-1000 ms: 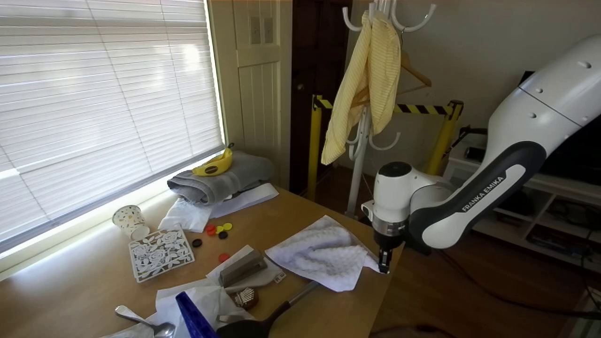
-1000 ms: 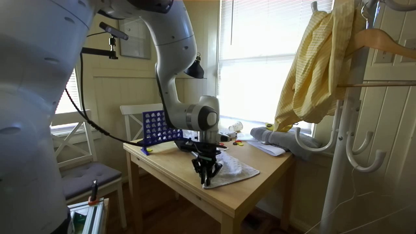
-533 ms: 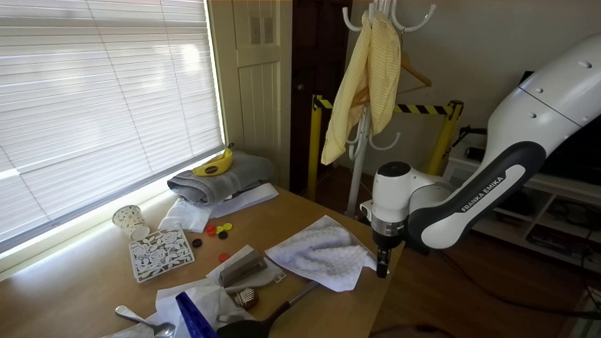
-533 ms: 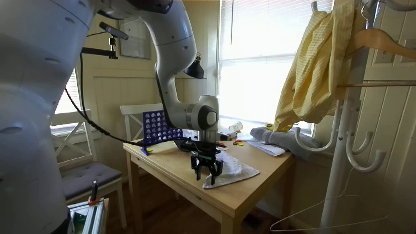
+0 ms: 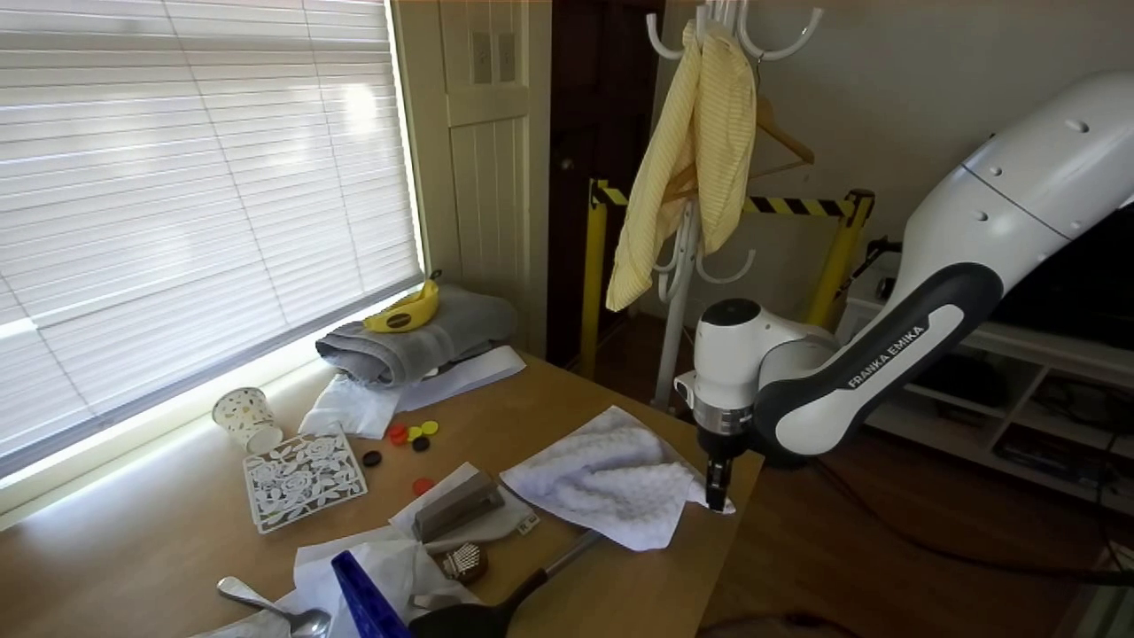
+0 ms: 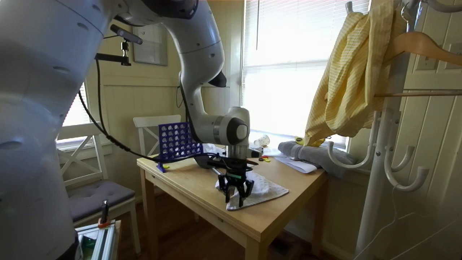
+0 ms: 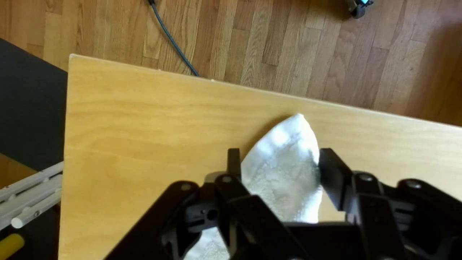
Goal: Hang the white towel on the white stand.
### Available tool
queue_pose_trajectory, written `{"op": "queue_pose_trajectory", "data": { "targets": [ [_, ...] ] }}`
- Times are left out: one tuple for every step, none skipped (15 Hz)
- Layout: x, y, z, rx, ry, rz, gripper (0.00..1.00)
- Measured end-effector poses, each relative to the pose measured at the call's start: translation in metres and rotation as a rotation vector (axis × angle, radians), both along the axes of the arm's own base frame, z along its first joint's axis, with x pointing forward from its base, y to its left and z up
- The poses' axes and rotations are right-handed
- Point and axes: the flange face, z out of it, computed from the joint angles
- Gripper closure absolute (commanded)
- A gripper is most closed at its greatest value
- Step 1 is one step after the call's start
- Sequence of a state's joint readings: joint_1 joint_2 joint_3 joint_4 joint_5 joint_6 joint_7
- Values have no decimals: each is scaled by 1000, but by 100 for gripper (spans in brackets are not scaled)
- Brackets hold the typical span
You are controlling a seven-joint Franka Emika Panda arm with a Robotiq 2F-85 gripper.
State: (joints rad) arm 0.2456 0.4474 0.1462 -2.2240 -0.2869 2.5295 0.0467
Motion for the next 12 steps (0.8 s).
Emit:
{"op": "queue_pose_trajectory", "data": {
  "targets": [
    [2,0,-1,-4,5,0,80],
    [3,-1,-2,-7,10,0,86],
    [4,-1,-2,-10,14,-1,94],
    [5,-1,-3,-13,18,-2,98],
    [6,-1,-3,-16,21,-2,100],
    [7,-1,-3,-18,23,-3,100],
    [8,-1,-3,-21,27,-4,100],
    [8,-1,-3,-25,31,-5,98],
    [8,-1,-3,-31,38,-4,98],
    [8,-2,-3,-37,47,-1,98],
    [9,-2,-2,-44,56,6,98],
    [10,-2,0,-47,60,15,98]
  ]
}}
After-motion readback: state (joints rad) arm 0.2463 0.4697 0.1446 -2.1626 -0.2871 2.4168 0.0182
